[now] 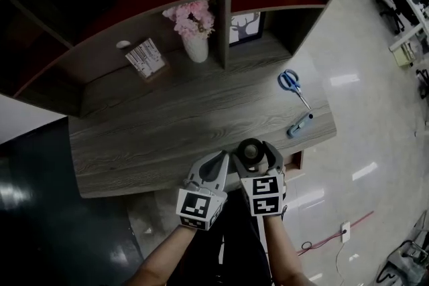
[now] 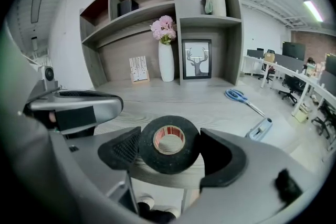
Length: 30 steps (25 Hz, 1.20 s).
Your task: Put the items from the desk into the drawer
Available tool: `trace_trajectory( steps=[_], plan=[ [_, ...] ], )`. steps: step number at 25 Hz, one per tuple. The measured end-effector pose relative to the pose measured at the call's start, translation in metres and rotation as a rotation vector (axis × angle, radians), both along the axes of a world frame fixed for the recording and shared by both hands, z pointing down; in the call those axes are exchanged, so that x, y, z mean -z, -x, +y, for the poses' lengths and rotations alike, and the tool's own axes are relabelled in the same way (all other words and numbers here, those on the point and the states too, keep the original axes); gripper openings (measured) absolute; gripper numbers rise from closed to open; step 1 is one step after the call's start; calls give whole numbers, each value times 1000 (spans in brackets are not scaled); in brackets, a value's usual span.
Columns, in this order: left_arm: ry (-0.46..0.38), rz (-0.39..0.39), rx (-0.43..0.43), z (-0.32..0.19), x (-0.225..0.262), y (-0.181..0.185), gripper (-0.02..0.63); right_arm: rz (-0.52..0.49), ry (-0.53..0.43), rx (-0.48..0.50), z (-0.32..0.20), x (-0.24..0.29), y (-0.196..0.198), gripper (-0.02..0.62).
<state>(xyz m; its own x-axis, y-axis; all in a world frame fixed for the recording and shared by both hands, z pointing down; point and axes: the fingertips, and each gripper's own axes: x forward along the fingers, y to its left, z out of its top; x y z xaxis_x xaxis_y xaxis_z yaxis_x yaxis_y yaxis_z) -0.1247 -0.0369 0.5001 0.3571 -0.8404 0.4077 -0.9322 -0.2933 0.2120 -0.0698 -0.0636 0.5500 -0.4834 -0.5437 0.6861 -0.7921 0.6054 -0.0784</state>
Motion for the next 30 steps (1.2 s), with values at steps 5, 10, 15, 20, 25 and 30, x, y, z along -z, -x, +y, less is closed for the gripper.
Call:
trace_trajectory(
  steps=[5,10,15,20,25,30],
  plan=[
    [2,5,-86,-3,-2,-29,9,7,-7,-76,-1,1,-28,350],
    [-7,10,-170,-8,0,-62,9,16,-6,-144,2,1,-60,351],
    [-2,15,-251,-9,-3,-95,9,22,1,-226,6,-1,-94,351],
    [4,18,-329,-6,-7,-126,9,31,4,-295,14,-1,-126,350],
    [24,16,-402,-1,-13,-156,9,37,14,-366,25,-3,-156,351],
    [24,18,-455,5,-16,-180,9,29,27,-421,36,-6,-178,351]
  ],
)
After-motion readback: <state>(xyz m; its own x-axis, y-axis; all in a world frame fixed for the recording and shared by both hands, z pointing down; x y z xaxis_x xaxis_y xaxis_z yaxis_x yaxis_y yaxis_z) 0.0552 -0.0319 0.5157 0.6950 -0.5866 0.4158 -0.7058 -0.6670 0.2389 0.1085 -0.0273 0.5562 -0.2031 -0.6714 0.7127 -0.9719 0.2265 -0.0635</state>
